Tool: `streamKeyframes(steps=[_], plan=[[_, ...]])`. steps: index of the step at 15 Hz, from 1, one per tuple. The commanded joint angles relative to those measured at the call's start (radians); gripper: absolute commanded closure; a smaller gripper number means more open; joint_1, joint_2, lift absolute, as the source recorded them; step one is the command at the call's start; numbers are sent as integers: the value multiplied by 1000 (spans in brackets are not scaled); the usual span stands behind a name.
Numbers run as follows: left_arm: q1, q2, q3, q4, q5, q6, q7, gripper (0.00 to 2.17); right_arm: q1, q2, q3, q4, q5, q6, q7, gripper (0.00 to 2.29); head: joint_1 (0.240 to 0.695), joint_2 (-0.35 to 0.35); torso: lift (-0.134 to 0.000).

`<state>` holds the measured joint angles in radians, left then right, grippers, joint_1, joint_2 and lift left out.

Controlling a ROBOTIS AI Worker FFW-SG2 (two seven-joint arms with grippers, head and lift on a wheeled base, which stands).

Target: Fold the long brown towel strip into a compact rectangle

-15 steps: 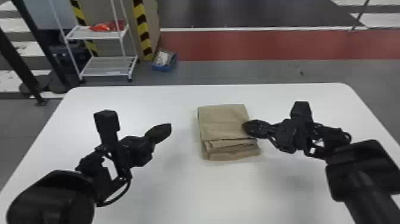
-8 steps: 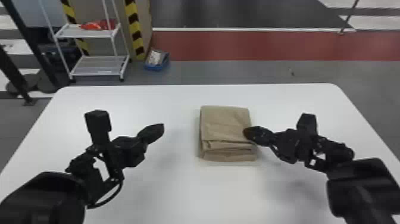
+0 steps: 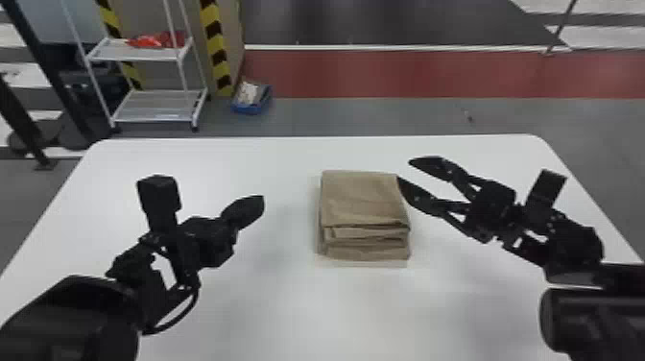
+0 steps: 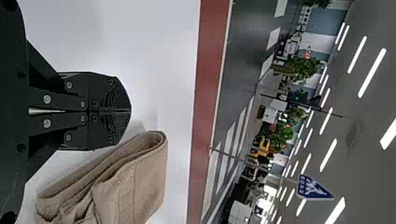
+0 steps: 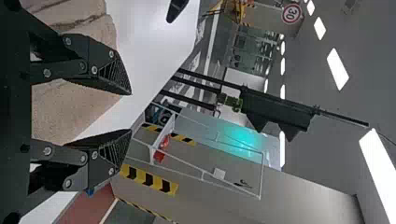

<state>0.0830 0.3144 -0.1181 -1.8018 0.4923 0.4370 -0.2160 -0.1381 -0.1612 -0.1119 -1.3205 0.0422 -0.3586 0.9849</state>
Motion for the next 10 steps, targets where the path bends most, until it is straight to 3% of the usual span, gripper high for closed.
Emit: streamKeyframes(steps=[1, 3, 5, 7, 10], plan=[[9, 0, -21, -10, -67, -97, 43, 1241, 66, 5, -2, -174, -16, 180, -78, 39, 695, -2, -128], [27, -1, -28, -34, -106, -201, 84, 157, 120, 8, 1, -327, -15, 422, -195, 46, 695, -3, -128], [44, -11, -25, -60, -123, -278, 135, 70, 186, 12, 6, -467, -41, 563, -327, 46, 695, -14, -128], [67, -38, -31, -74, -187, -355, 207, 80, 241, 15, 18, -568, -53, 637, -399, 46, 695, -20, -128], [93, -71, -74, -82, -288, -431, 317, 87, 298, 19, 66, -678, -70, 840, -572, 53, 693, -14, -128]])
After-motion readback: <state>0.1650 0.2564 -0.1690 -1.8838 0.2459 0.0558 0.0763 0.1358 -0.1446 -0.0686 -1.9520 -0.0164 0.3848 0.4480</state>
